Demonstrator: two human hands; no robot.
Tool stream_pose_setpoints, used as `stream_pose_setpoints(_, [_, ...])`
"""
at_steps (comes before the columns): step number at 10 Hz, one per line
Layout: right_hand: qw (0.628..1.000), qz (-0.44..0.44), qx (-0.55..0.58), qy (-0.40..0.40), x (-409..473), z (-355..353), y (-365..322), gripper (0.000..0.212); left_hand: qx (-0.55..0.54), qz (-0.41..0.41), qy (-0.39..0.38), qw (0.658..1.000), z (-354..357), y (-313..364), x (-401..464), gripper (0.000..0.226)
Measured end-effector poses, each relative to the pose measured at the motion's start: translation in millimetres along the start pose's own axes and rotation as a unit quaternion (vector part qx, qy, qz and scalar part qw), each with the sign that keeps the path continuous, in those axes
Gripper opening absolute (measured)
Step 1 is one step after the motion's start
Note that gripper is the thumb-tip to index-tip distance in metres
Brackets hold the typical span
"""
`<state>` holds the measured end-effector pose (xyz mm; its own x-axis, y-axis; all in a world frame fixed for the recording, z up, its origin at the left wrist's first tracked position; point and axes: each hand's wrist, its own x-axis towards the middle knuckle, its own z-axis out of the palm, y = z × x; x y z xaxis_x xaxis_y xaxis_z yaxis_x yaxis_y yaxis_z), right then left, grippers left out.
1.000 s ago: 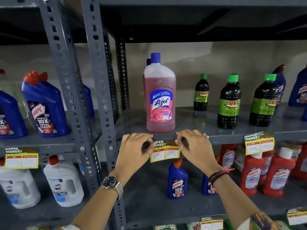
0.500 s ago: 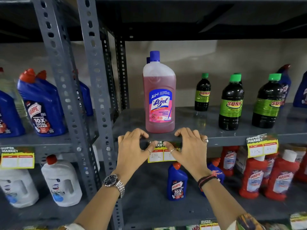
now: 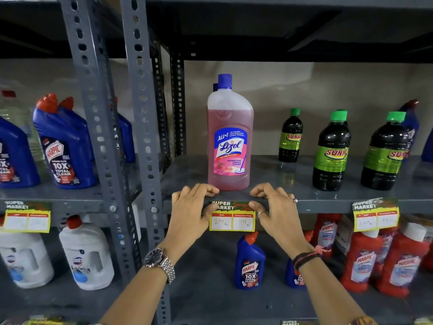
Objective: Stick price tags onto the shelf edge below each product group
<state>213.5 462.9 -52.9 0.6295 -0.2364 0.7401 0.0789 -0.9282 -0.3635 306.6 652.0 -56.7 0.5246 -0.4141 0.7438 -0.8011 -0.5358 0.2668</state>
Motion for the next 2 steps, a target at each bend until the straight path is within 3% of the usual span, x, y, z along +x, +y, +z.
stream_pose_setpoints(2, [0.997, 0.001, 0.054, -0.061, 7.2, -17.6, 7.7, 0.026, 0.022, 0.031, -0.055, 0.998, -20.2, -6.0, 0.2, 0.029])
